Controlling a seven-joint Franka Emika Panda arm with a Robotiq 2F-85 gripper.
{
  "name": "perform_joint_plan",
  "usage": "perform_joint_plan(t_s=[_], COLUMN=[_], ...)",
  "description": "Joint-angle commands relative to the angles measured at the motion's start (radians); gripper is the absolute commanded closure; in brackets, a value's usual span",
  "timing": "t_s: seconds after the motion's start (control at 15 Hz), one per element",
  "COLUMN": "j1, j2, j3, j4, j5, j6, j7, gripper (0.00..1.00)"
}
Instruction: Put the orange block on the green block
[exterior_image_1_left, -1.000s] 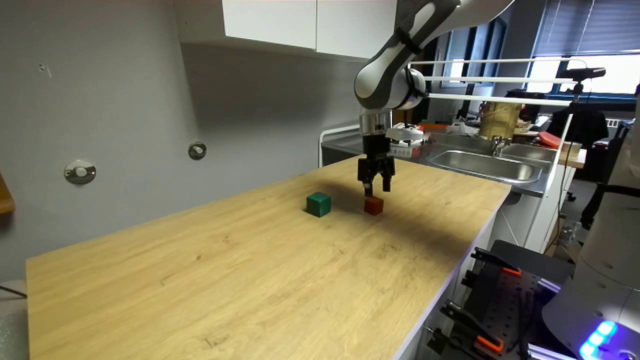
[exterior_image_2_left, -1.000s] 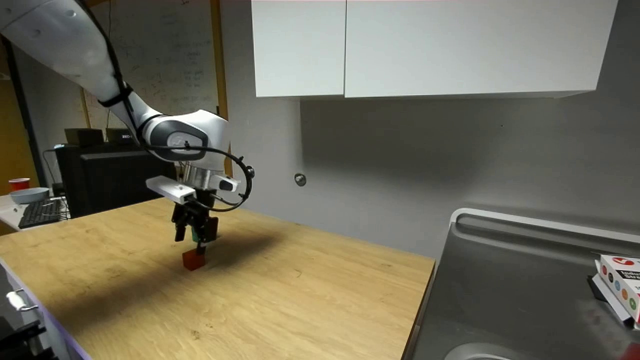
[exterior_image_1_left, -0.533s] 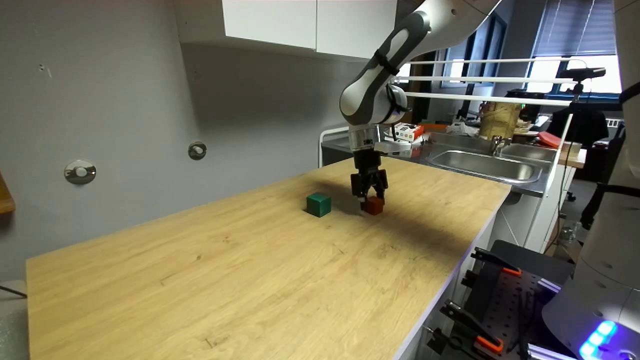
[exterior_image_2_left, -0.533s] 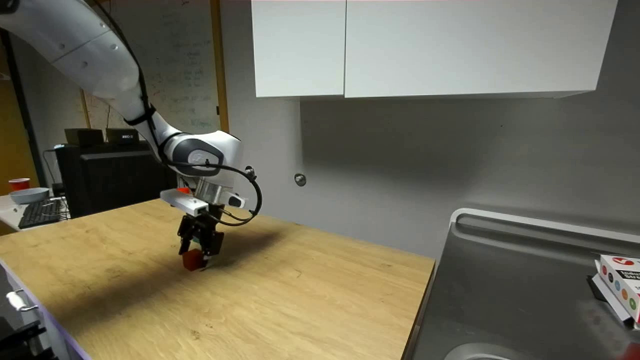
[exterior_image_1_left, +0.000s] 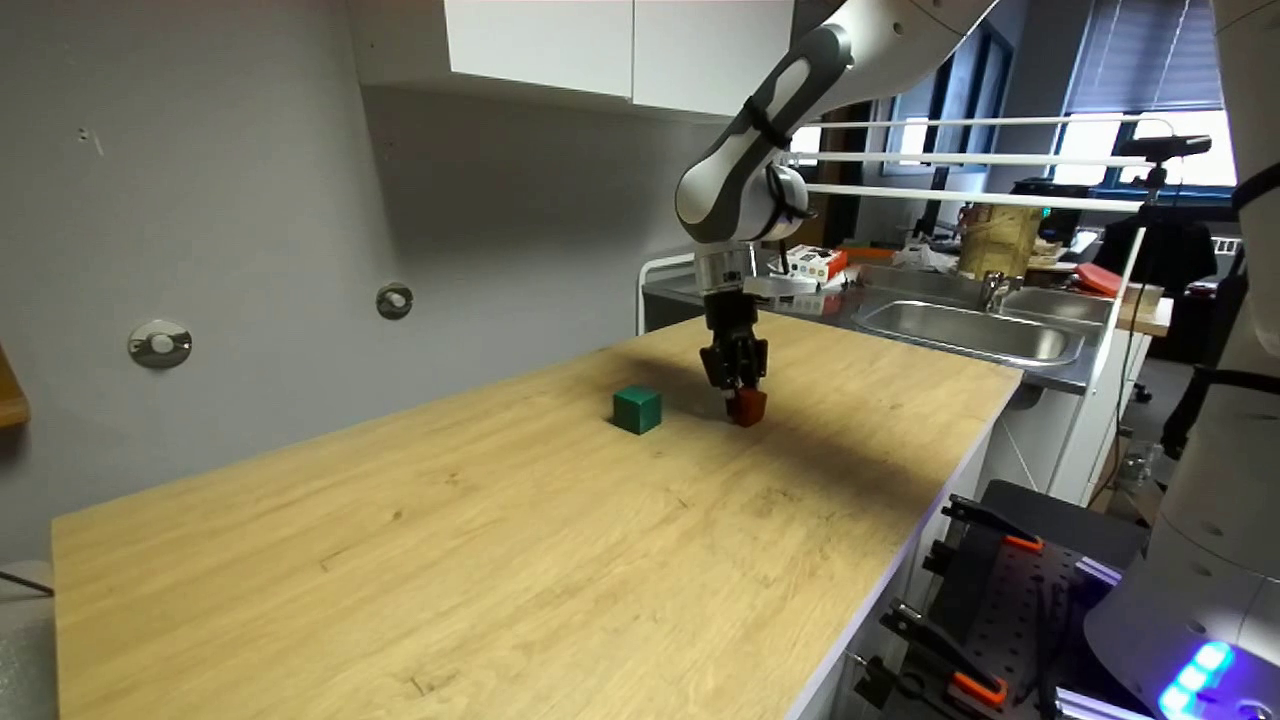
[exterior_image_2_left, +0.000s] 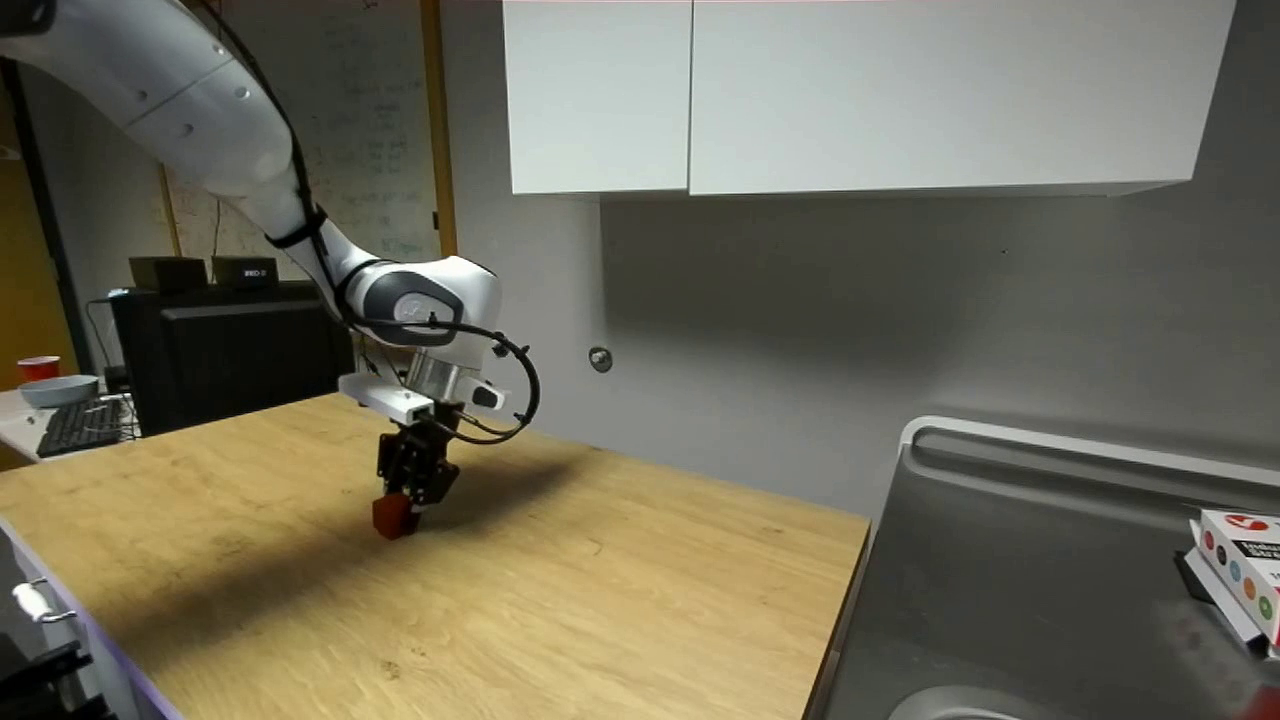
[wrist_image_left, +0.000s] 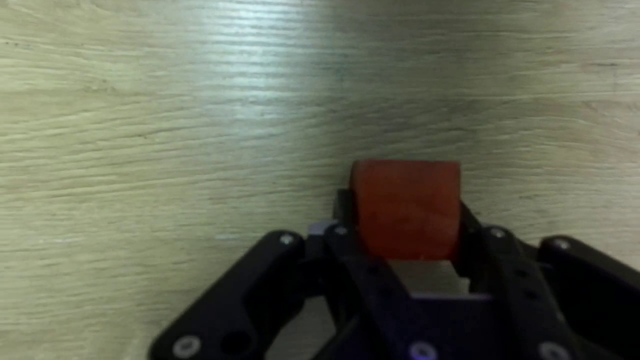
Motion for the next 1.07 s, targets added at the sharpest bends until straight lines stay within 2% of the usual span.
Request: perform_joint_plan(t_s=[0.0,1.0], j1=[-0.003,0.125], j2=[-0.023,0.044], j3=[0.010,0.081], j4=[0.040,0.314], j5=[-0.035,-0.201], j6=[-0.041,-0.212], j7=[0.009,0.038], gripper=[0.82,0.82])
